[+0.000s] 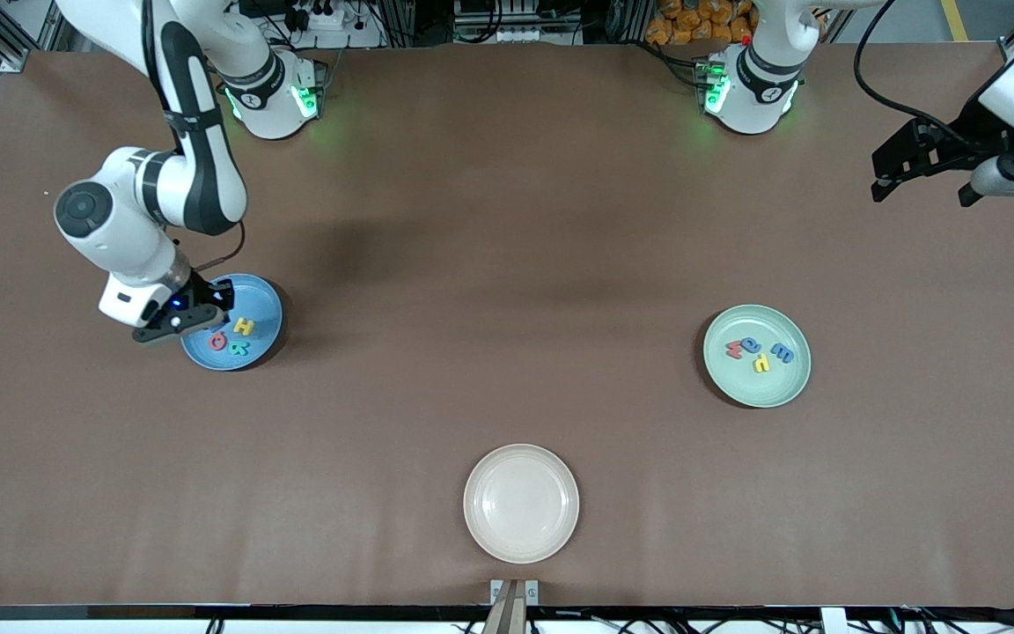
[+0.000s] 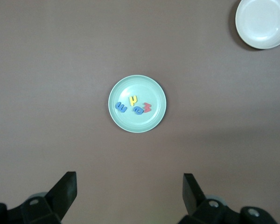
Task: Sort uppercase to blue plate, lowercase to green plate
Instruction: 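Carry the blue M to the blue plate while the left gripper withdraws, then open the right gripper to drop the blue M on the blue plate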
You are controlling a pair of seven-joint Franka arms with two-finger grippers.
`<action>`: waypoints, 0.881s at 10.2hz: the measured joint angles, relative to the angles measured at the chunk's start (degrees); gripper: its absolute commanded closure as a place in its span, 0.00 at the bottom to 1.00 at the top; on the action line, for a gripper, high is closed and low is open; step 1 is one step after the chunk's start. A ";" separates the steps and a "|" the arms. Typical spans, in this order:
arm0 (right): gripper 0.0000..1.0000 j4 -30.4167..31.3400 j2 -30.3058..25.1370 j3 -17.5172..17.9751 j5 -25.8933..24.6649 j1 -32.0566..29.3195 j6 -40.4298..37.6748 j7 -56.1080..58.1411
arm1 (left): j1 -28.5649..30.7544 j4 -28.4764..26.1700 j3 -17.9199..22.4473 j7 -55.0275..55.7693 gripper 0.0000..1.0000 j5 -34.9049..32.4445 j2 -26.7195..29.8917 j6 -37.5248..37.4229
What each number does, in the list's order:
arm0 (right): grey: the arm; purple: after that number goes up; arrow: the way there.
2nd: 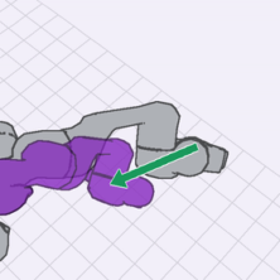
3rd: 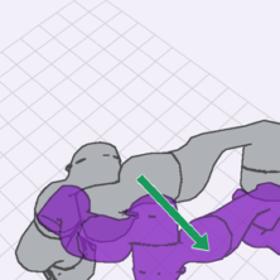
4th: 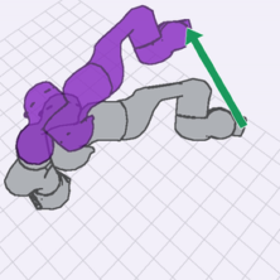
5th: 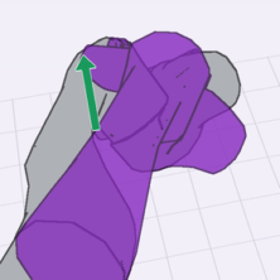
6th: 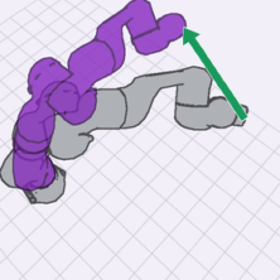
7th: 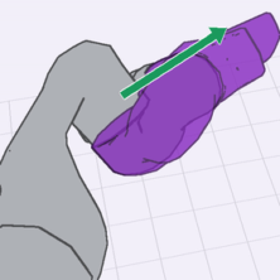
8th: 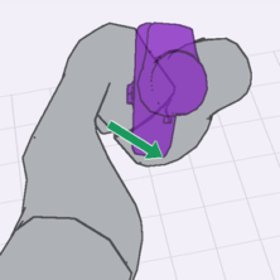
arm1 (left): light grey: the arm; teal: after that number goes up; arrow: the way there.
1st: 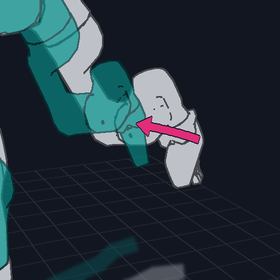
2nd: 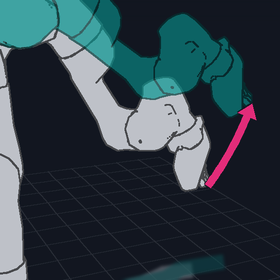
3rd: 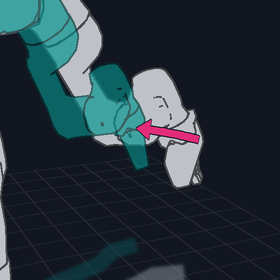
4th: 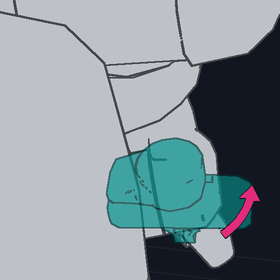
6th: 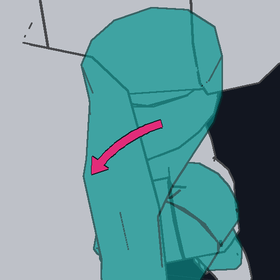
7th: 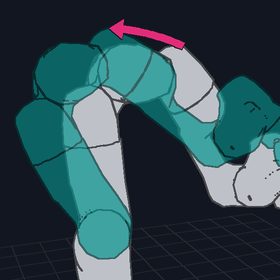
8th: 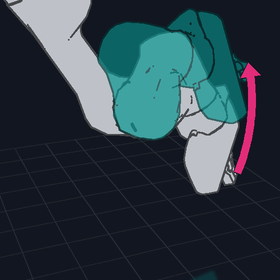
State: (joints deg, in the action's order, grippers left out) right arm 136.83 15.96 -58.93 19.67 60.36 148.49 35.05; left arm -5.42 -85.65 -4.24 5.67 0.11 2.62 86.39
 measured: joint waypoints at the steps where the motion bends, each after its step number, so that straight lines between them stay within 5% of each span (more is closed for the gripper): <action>1: 0.72 1.46 0.00 0.31 1.15 0.23 2.16 0.09 | 0.00 0.35 -0.04 0.09 0.00 0.00 0.00 -0.02; 5: 0.49 1.61 -0.01 0.68 6.67 1.08 0.58 0.07 | -0.05 0.46 -0.37 2.49 0.00 0.00 -0.01 -0.02; 9: 0.48 -0.60 -0.06 0.47 8.29 0.49 -1.63 0.07 | -0.47 0.45 -0.47 2.58 0.00 0.00 -0.82 -0.03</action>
State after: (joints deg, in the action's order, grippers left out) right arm 136.23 15.90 -58.47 27.96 60.84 146.86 35.12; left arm -5.89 -85.20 -4.71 8.25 0.12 1.79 86.37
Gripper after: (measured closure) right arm 0.476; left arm 0.000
